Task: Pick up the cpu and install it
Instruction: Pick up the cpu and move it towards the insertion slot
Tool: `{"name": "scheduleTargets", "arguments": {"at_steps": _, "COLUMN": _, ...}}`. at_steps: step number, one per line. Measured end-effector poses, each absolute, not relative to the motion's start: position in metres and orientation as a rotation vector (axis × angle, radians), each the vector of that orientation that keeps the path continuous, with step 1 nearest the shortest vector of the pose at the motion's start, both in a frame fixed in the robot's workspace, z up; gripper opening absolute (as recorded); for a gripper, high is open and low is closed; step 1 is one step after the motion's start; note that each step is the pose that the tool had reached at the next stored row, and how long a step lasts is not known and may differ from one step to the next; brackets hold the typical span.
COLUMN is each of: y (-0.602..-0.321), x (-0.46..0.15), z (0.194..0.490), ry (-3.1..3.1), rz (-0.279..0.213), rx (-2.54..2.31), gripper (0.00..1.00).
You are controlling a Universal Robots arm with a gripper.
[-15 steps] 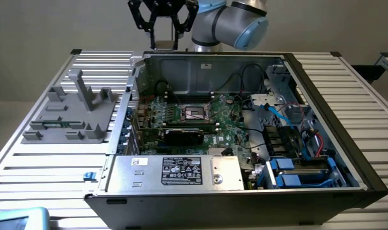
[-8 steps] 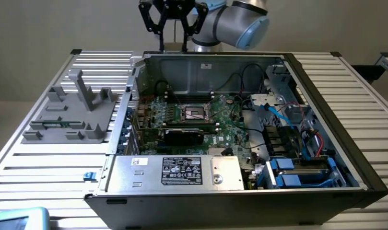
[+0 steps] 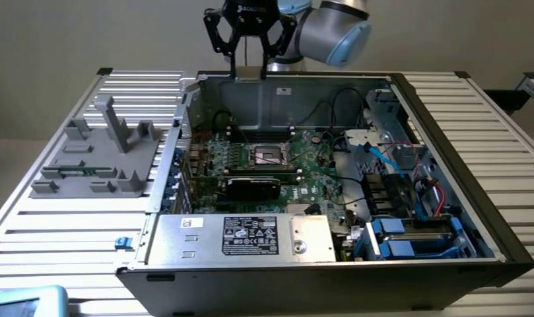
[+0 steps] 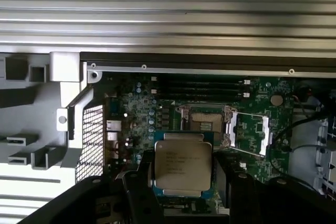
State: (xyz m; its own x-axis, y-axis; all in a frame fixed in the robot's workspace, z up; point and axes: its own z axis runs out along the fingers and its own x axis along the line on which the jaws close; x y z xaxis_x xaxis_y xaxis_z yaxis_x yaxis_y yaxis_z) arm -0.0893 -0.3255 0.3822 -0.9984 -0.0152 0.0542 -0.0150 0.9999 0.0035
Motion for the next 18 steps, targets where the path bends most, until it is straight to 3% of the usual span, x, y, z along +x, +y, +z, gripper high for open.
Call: {"name": "scheduleTargets", "arguments": {"at_steps": 18, "y": -0.325, "x": -0.053, "z": 0.349, "ry": -3.087, "rz": -0.005, "rx": -0.003, "gripper": 0.55}}
